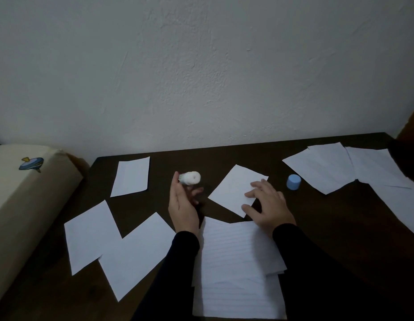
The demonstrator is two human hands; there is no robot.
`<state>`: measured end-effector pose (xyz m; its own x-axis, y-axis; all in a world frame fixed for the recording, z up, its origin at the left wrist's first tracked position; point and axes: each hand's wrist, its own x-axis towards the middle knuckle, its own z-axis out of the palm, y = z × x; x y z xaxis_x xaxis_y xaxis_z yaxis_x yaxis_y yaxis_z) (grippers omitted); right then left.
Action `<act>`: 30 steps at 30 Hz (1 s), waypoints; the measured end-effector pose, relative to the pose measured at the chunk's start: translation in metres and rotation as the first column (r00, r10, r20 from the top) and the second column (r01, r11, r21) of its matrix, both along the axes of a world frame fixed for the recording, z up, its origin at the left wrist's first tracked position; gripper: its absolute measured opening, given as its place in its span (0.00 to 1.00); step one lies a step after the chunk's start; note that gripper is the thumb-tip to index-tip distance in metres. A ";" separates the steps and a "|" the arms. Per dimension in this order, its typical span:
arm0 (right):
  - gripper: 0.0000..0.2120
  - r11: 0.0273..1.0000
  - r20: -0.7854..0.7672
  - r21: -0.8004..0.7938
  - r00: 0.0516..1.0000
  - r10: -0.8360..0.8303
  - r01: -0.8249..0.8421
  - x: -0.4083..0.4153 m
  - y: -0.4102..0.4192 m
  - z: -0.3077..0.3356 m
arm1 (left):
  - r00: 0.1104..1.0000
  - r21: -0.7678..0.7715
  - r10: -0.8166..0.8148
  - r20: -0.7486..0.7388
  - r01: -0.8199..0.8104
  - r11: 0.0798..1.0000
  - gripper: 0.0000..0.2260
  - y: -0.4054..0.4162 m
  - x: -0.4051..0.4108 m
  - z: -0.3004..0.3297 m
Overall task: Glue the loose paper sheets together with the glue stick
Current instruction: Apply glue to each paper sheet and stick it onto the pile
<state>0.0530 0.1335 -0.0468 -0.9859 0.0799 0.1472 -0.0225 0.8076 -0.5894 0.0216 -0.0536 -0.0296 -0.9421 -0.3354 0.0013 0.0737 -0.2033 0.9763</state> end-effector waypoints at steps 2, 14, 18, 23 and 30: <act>0.25 0.999 0.043 -0.035 0.999 -0.003 0.005 -0.001 0.002 0.001 | 1.000 -0.026 -0.018 0.004 0.018 1.000 0.18 0.000 0.002 0.002; 0.21 0.954 -0.005 0.240 0.983 -0.185 0.181 -0.001 -0.002 -0.005 | 0.997 -0.375 0.051 0.063 -0.024 0.927 0.10 0.002 -0.001 -0.001; 0.24 0.929 0.006 0.290 0.970 -0.243 0.230 -0.002 -0.004 -0.005 | 0.997 -0.515 0.064 0.038 -0.035 0.856 0.10 0.007 0.000 -0.001; 0.24 0.906 -0.019 0.314 0.956 -0.293 0.284 0.000 -0.004 -0.004 | 0.991 -0.548 0.057 0.121 0.019 0.836 0.17 0.004 -0.004 0.001; 0.25 0.908 0.028 0.309 0.952 -0.306 0.283 0.003 -0.004 -0.002 | 0.974 -0.576 -0.001 0.228 0.136 0.806 0.21 -0.003 -0.013 0.009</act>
